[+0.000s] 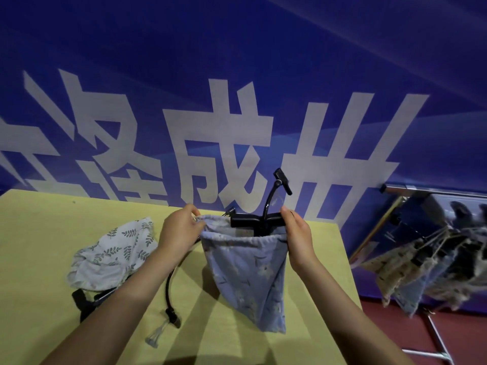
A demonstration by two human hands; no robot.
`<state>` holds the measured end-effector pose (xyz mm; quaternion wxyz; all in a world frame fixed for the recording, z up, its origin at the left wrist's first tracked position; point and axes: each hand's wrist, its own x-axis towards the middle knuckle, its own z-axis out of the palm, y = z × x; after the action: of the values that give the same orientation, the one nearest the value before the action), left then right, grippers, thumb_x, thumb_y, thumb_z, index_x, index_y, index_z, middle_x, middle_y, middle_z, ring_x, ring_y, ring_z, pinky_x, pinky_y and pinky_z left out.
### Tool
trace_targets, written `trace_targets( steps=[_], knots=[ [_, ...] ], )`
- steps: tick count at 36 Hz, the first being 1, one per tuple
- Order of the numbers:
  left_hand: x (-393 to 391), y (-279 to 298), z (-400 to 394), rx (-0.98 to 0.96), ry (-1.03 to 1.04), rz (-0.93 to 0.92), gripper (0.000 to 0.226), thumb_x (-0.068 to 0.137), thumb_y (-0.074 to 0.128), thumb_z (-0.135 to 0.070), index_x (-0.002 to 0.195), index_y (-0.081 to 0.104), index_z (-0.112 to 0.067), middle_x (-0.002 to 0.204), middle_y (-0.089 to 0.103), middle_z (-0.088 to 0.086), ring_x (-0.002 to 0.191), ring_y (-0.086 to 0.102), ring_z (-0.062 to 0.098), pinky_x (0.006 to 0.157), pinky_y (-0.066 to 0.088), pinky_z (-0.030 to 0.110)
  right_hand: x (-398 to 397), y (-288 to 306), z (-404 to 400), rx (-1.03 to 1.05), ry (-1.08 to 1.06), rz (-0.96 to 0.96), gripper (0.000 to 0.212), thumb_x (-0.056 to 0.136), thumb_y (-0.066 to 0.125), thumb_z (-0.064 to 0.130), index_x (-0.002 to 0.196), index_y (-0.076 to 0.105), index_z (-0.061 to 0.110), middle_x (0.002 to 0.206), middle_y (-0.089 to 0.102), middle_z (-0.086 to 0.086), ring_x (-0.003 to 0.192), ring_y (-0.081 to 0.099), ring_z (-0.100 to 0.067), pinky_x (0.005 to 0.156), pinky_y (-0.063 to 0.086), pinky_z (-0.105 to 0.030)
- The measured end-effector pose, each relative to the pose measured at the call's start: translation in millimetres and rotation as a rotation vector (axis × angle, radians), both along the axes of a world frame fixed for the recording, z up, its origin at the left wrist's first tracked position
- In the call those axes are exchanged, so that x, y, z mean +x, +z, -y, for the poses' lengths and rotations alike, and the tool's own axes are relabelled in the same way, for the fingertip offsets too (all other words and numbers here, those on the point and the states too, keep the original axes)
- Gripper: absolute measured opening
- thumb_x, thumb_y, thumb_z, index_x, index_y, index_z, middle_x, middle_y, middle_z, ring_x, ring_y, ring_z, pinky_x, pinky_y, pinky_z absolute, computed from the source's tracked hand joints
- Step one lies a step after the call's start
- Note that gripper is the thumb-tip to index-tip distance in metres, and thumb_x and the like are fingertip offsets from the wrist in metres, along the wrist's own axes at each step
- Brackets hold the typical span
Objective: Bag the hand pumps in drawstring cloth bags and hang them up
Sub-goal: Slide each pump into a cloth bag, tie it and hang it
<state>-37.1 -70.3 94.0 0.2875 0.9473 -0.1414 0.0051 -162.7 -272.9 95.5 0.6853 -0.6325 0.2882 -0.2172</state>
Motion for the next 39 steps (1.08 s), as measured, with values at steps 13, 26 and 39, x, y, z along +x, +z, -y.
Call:
trace_targets(
  steps=[13,26,39],
  knots=[
    [7.0,-0.1,-14.5,-0.512,0.029,-0.437,0.029,0.084,0.072,-0.023,0.065,0.054,-0.011,0.068,0.056,0.009,0.070,0.055,0.021,0.068,0.049,0.029,-2.9,-7.4,6.5,-0.007,-0.040,0.035,0.032,0.096,0.054,0.037,0.085,0.067,0.010,0.085,0.068,-0.013,0.080,0.061,-0.018,0.076,0.047,-0.034],
    [-24.3,61.5,16.3,-1.234,-0.204,-0.793,0.028,0.098,0.045,-0.017,0.115,0.060,0.000,0.063,0.049,-0.004,0.052,0.044,0.009,0.069,0.044,0.027,4.2,-9.2,-3.5,-0.144,0.048,0.060,0.030,0.096,0.055,0.032,0.078,0.064,0.009,0.058,0.052,0.011,0.054,0.045,0.001,0.056,0.038,-0.014],
    [-28.7,39.2,18.7,-0.240,-0.499,0.058,0.062,0.089,0.065,-0.034,0.144,0.037,-0.038,0.118,0.055,-0.024,0.098,0.046,-0.002,0.087,0.041,0.021,-3.2,-21.9,-13.7,-0.178,0.199,0.031,0.029,0.102,0.043,0.029,0.096,0.068,0.015,0.093,0.070,0.006,0.082,0.062,0.005,0.071,0.045,-0.009]
  ],
)
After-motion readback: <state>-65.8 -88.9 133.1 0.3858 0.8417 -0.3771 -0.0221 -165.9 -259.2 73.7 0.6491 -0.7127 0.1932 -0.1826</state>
